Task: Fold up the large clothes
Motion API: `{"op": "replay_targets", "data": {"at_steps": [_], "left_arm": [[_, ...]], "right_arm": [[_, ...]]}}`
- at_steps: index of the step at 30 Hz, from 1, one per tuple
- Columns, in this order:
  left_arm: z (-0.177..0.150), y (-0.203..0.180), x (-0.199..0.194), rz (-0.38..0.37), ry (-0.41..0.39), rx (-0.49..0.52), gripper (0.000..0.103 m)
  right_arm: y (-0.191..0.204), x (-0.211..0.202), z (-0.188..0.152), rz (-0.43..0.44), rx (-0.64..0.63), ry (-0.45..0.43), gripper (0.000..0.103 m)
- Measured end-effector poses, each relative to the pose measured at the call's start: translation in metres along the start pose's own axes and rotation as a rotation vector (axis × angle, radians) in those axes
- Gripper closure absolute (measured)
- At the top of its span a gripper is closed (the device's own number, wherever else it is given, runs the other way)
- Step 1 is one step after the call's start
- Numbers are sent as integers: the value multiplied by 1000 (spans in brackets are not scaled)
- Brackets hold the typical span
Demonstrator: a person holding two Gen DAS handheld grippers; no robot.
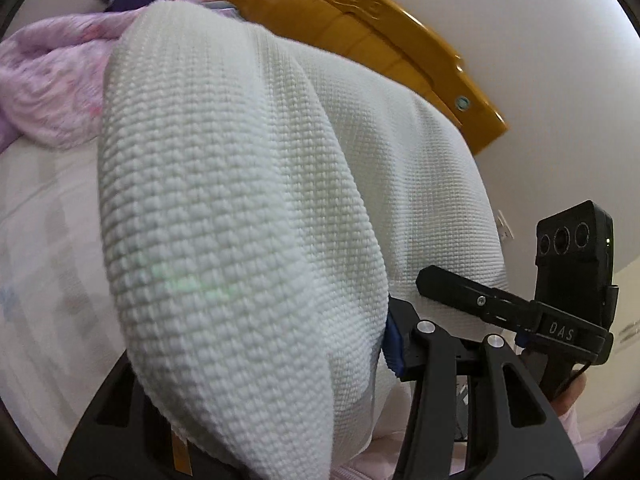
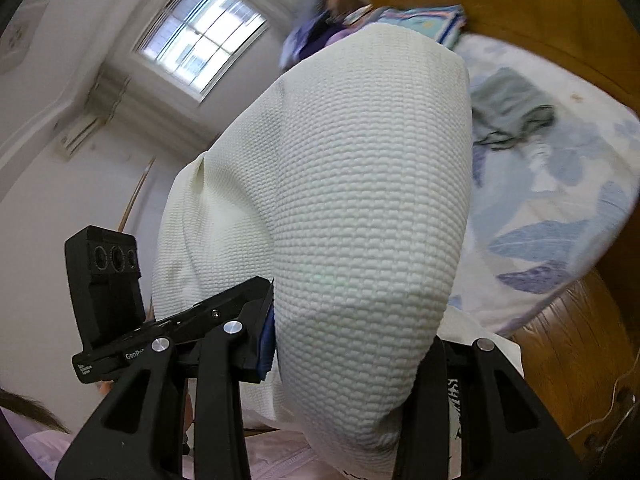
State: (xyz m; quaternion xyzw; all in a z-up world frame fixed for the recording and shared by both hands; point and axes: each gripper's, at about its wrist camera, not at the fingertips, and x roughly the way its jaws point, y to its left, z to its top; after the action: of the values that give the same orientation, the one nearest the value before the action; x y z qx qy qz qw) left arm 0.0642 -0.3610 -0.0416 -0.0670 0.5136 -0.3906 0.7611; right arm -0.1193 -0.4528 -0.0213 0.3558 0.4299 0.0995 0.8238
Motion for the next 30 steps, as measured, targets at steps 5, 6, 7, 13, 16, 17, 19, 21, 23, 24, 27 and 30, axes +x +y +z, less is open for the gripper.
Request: {"op": "replay_targets", "data": {"at_steps": [5, 6, 7, 13, 16, 17, 19, 21, 23, 24, 27, 30], "left_arm": [[37, -25, 31, -73, 19, 71, 52], [37, -26, 29, -78, 24, 84, 52], [41, -30, 33, -87, 32, 105, 52], [60, -36, 48, -146, 79, 197, 52], [31, -19, 18, -149, 94, 218, 52], [35, -21, 22, -150, 95, 224, 52], [41, -23, 32, -147, 98, 228, 52], [40, -17, 37, -135, 104, 218, 52], [49, -20, 53, -112, 113, 204, 52], [48, -18, 55, -102, 114, 197, 52], [66, -22, 87, -55, 115, 151, 53], [85, -27, 117, 26, 103, 88, 52]], "right_arm": [[-4, 5, 0, -55, 79, -114, 67], [-9, 2, 0, -73, 94, -142, 67], [-17, 0, 1, -87, 109, -165, 67], [-40, 5, 22, -136, 192, -253, 67], [-60, 2, 48, -150, 207, -262, 67], [-63, 1, 53, -151, 208, -265, 67], [-77, 2, 66, -146, 216, -269, 67], [-94, 5, 81, -143, 224, -257, 67], [-110, 7, 104, -143, 211, -227, 67], [-115, 6, 114, -142, 205, -214, 67], [-142, 12, 155, -120, 182, -161, 67], [-177, 28, 206, -83, 126, -84, 67]]}}
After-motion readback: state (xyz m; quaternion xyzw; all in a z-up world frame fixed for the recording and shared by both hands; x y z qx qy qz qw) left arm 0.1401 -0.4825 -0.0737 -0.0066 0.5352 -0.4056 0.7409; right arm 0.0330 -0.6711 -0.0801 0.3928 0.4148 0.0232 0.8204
